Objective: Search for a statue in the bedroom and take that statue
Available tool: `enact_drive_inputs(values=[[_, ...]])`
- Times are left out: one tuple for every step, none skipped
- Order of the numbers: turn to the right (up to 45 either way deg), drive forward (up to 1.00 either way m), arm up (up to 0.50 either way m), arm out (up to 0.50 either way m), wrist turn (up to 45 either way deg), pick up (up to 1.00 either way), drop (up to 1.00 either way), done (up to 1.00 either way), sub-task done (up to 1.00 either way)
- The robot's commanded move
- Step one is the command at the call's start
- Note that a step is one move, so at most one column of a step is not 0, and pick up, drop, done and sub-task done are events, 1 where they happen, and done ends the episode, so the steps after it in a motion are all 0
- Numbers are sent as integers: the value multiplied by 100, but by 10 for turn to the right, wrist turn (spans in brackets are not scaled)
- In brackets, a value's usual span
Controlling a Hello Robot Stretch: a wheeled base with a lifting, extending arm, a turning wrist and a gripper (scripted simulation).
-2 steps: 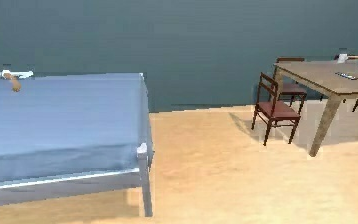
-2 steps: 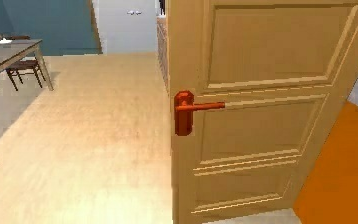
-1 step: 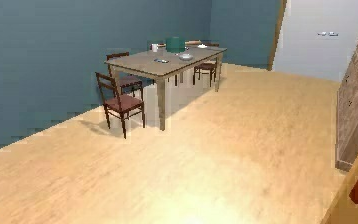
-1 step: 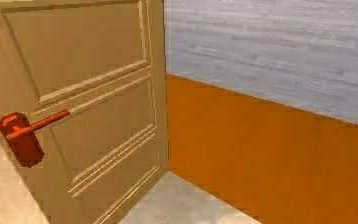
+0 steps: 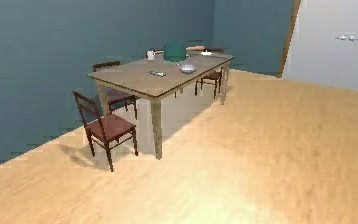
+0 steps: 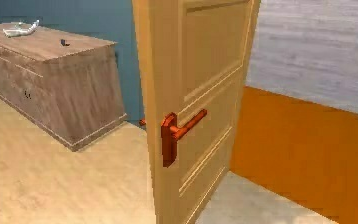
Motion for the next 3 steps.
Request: enact_drive_inputs(values=[[330,0,0,0,0,0,0,0,0],[0,75,0,0,0,0,0,0,0],[90,0,0,0,0,0,0,0,0]])
